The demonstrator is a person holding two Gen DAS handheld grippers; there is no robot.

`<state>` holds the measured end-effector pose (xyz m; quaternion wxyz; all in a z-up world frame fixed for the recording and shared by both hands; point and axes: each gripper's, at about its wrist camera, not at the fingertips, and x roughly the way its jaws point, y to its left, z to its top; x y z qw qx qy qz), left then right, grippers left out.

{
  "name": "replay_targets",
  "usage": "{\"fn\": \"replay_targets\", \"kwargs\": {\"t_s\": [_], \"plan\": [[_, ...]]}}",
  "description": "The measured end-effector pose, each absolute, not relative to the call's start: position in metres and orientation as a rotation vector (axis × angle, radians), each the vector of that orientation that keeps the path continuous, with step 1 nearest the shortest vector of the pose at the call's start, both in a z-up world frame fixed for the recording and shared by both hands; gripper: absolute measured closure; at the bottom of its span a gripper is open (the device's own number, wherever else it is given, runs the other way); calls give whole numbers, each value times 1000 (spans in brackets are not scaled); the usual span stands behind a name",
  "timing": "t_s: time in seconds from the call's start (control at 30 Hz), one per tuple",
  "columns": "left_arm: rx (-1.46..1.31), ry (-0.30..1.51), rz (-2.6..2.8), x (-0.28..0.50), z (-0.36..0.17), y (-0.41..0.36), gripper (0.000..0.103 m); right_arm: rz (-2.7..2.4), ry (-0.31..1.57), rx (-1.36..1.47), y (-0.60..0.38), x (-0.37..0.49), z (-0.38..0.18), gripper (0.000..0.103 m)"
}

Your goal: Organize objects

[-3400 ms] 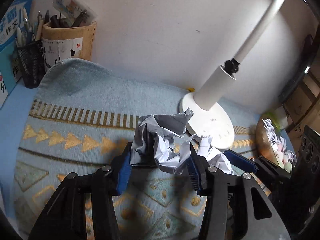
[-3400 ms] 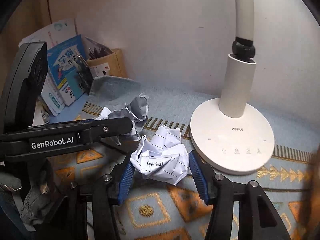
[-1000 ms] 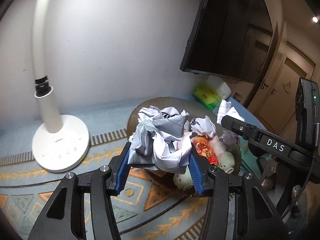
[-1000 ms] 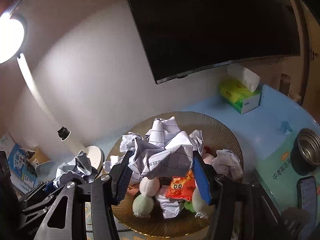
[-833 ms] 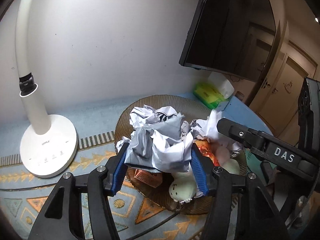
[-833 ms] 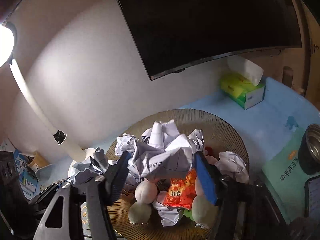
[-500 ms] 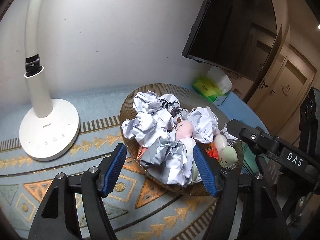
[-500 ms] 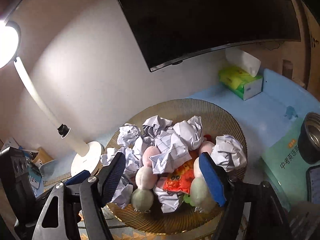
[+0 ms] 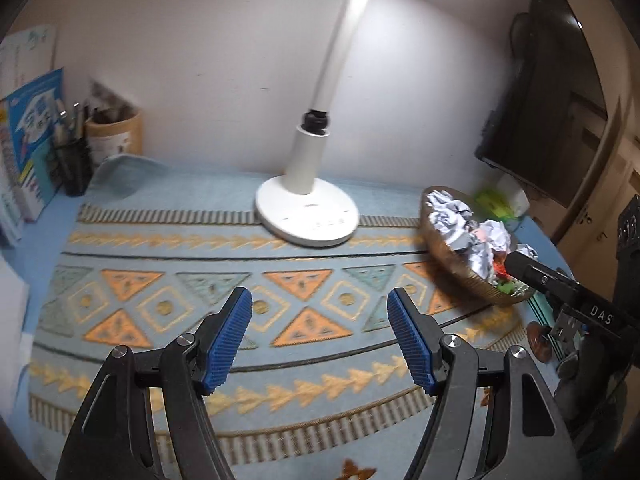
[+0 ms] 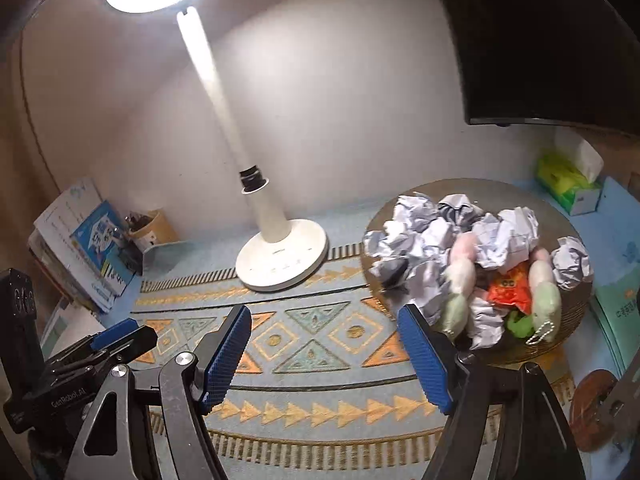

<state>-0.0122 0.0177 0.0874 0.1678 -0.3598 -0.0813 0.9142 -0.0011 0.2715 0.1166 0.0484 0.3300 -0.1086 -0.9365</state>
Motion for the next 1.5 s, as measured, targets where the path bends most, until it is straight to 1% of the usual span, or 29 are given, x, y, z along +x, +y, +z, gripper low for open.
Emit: {"fn": "replay_targets", "kwargs": {"t_s": [0.1,0.2,0.33,0.47,0.73,0.97,1.17,1.5], "plan": [[-1057,-288,2655,-6,76,-15,34,-2804,-304,1056,242,-5,101,29],[-1111,-295,2686,-3,58,-33,34,-2764,-247,1152,214,-12,73,29],[-1188,-268,2681,-8,32,-33,34,-2734,-151,1234,190,-17,41,29],[-1200,-251,2697,-15,19,-25,34,-2753,-68,1268,186,-24,26,29],[-1248,-229,2724,-26,-3,-18,34,-2739,-67,1369,195,-36,0,29],[-1296,-335,2691,-31,-9,-29,34,-2738,-21,1384,190,-40,-1,27],[-1296,-309,2691,-31,-10,-25,30,-2727,-10,1388,189,-41,-2,21],[-1290,-335,2714,-30,-10,-29,29,-2726,-11,1387,188,-40,-2,19]]}}
